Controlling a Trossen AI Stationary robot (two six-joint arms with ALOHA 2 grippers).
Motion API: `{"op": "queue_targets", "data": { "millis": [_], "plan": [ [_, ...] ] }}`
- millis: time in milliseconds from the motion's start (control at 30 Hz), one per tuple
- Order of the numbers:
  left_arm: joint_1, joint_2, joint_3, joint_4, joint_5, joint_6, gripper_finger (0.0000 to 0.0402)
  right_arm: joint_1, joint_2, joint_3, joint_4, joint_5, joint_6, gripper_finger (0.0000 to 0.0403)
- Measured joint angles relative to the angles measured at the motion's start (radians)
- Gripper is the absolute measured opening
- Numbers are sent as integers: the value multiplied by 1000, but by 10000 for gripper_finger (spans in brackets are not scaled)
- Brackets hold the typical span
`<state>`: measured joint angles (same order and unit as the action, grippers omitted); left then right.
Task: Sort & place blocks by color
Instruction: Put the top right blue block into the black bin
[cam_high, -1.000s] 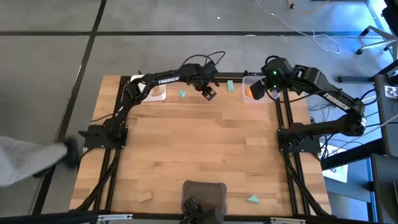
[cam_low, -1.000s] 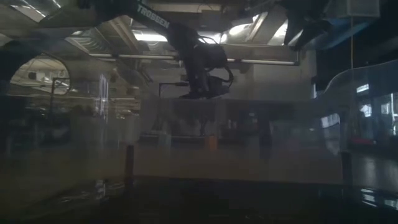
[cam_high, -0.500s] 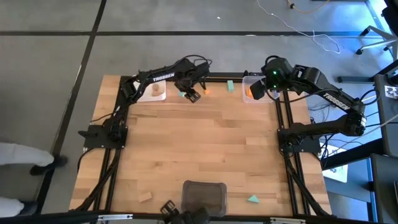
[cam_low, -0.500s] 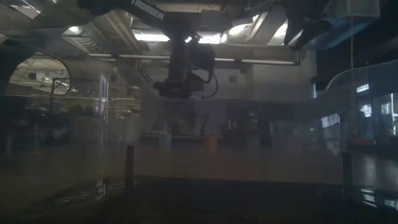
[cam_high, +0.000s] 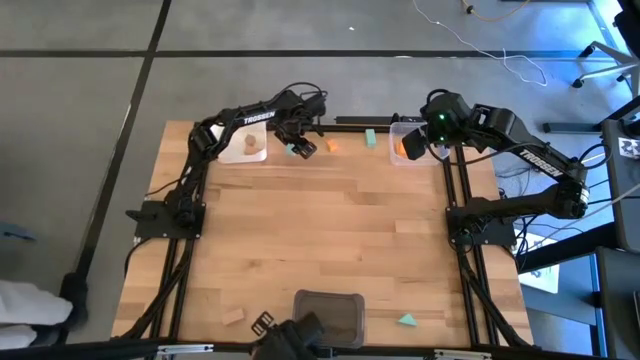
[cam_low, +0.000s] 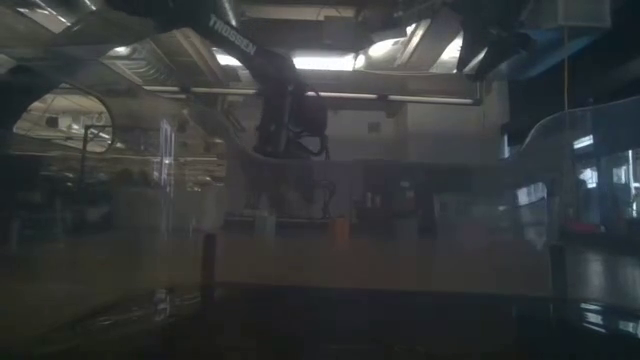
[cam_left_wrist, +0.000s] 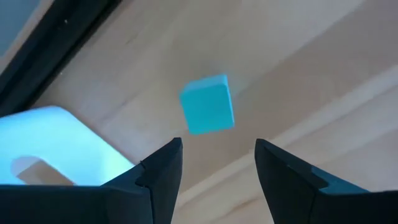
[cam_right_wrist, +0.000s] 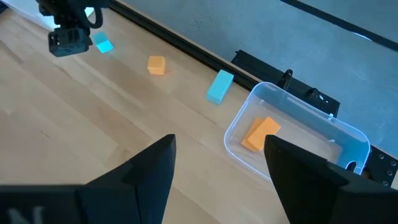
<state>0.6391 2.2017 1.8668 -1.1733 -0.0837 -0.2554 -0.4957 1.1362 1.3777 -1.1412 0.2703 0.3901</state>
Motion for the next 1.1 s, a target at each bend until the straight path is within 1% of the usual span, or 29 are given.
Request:
{"op": "queue_targets", "data": {
  "millis": [233,433,600,800,933,1033,1100],
  "plan": [
    [27,2,-29,82,122,3,192,0,0,0,0,1,-1,245],
    [45,4,-29,63,90,-4,192,0,0,0,0,1,-1,245],
    [50,4,-29,25,92,-5,192,0,0,0,8,1,1,245],
    [69,5,-29,49,90,-8,192,0,0,0,47,0,0,245],
    [90,6,-29,66,131,-24,192,0,0,0,47,0,-1,245],
    [106,7,-29,74,183,-28,192,0,0,0,47,0,-1,245],
    [107,16,-29,75,181,-33,192,0,0,0,47,0,-1,245]
  ]
}}
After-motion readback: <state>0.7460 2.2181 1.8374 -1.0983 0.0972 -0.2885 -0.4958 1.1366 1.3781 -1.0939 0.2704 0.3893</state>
